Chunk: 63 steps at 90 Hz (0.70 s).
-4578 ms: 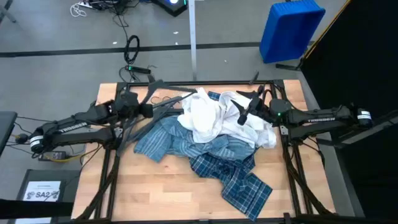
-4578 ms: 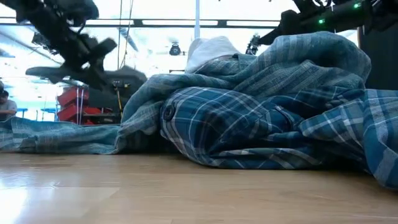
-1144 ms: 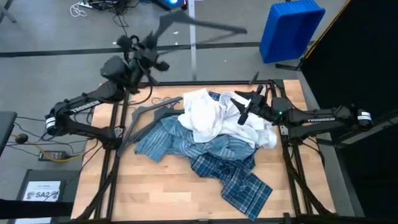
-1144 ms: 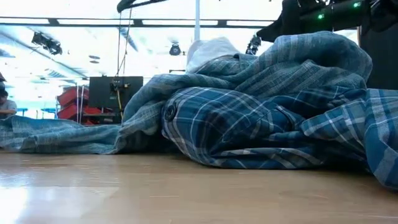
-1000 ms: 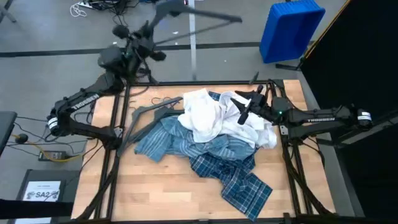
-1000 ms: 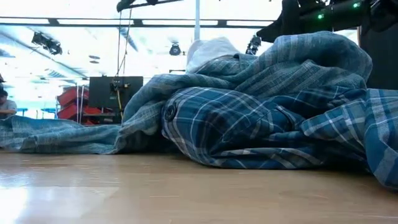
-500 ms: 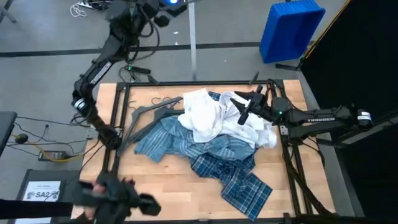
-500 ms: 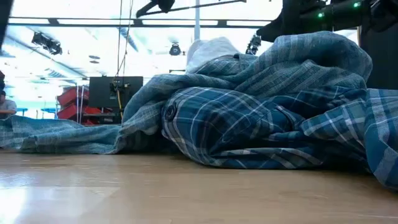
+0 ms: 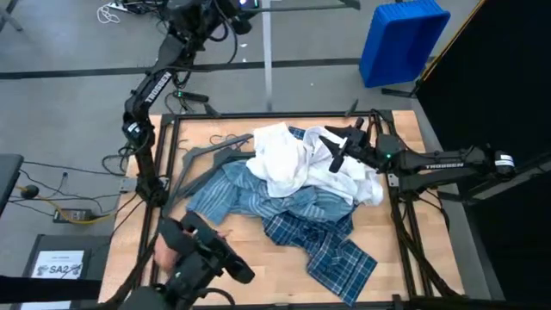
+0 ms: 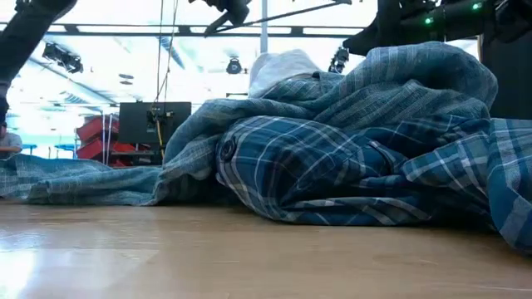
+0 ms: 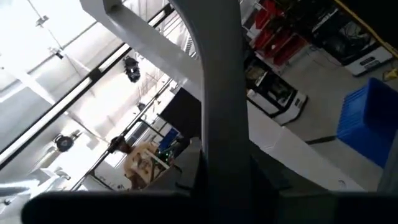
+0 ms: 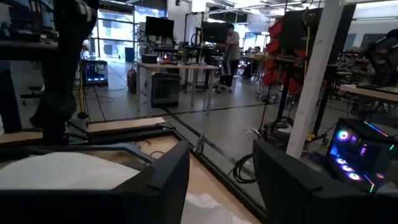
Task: Hang clothes
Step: Hang the black hanger on the hanging rack
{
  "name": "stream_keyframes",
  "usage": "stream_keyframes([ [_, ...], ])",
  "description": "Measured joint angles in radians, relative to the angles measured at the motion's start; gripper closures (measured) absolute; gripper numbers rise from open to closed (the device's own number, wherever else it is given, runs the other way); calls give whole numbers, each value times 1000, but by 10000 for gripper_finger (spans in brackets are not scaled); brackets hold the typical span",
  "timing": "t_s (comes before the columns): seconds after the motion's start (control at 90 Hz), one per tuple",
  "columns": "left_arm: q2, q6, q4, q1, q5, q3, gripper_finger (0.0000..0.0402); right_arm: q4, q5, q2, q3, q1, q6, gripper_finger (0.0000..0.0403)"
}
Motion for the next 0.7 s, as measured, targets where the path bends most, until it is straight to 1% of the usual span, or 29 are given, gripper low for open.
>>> stream_keyframes([
  [0.2,-17,6,-42,-5,-129,-5,206,-4,1,0,0,0,-1,255],
  [0.256,-34,6,-85,-10,-171,4,177,-8,6,0,0,0,-1,257],
  [0.356,-68,55,-168,-29,-270,19,139,-8,9,0,0,0,-4,259],
  [0.422,-91,85,-221,-50,-343,19,122,-8,10,0,0,0,-21,260],
  [0.478,-111,82,-277,-77,-414,18,114,-8,10,0,0,-1,-30,261],
  [0.544,-145,8,-374,-115,-503,17,111,-8,10,0,0,-6,-40,261],
  [0.6,-182,-101,-492,-149,-568,17,111,-7,10,0,0,-11,-40,260],
  [0.656,-215,-291,-636,-181,-628,18,114,-7,10,0,0,-17,-39,260],
  [0.7,-236,-474,-776,-197,-650,15,121,-7,10,0,0,-21,-39,260],
])
